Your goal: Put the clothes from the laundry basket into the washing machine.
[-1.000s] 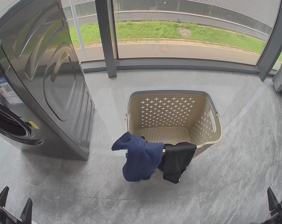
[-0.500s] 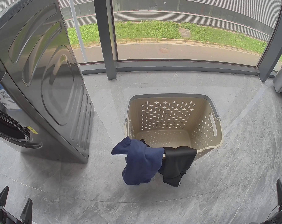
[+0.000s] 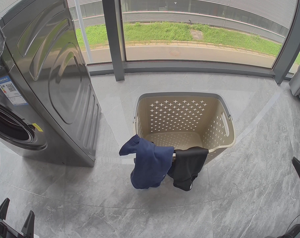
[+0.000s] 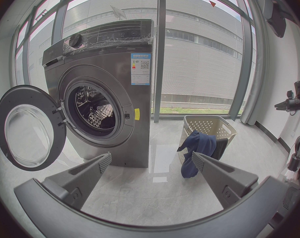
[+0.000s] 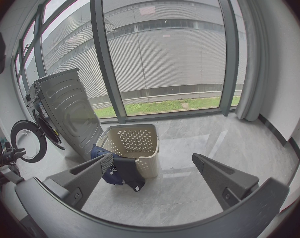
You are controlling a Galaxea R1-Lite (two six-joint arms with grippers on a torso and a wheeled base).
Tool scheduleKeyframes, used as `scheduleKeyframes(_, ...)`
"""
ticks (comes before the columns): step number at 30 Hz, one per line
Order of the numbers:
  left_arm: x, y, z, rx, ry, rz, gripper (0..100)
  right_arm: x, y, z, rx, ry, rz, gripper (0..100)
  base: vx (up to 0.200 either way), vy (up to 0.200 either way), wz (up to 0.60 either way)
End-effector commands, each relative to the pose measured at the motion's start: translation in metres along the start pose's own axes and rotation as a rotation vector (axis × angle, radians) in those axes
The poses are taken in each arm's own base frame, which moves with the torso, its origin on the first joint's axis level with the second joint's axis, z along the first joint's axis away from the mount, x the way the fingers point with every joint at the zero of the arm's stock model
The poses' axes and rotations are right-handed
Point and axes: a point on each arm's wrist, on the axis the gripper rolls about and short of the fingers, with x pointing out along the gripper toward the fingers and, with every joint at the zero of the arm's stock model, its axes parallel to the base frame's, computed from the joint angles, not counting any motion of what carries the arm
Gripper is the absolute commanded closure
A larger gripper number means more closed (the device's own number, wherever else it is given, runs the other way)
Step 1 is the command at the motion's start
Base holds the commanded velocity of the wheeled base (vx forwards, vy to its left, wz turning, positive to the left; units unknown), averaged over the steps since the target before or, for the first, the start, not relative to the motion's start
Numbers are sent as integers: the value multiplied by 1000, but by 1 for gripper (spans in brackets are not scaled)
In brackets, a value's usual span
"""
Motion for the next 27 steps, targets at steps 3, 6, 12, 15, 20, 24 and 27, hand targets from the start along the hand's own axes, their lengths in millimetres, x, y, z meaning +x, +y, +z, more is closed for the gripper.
scheduleKeyframes(3, 0, 0, -5, -5, 3, 1, 0, 112, 25, -3, 16, 267, 132, 0, 0, 0, 0)
scheduleKeyframes(6, 0, 0, -5, -5, 3, 1, 0, 129, 35, -12, 28, 301, 162, 0, 0, 0, 0)
scheduleKeyframes(12, 0, 0, -5, -5, 3, 1, 0, 154, 43, -30, 25, 362, 167, 0, 0, 0, 0)
scheduleKeyframes(15, 0, 0, -5, -5, 5, 1, 0, 158, 47, -35, 30, 374, 179, 0, 0, 0, 0)
scheduleKeyframes(20, 0, 0, -5, -3, 3, 1, 0, 156, 53, -40, 31, 398, 183, 0, 0, 0, 0)
scheduleKeyframes(24, 0, 0, -5, -3, 3, 1, 0, 151, 55, -52, 8, 444, 172, 0, 50, 0, 0)
scheduleKeyframes(27, 0, 0, -5, -3, 3, 1, 0, 156, 58, -59, 0, 474, 174, 0, 67, 0, 0)
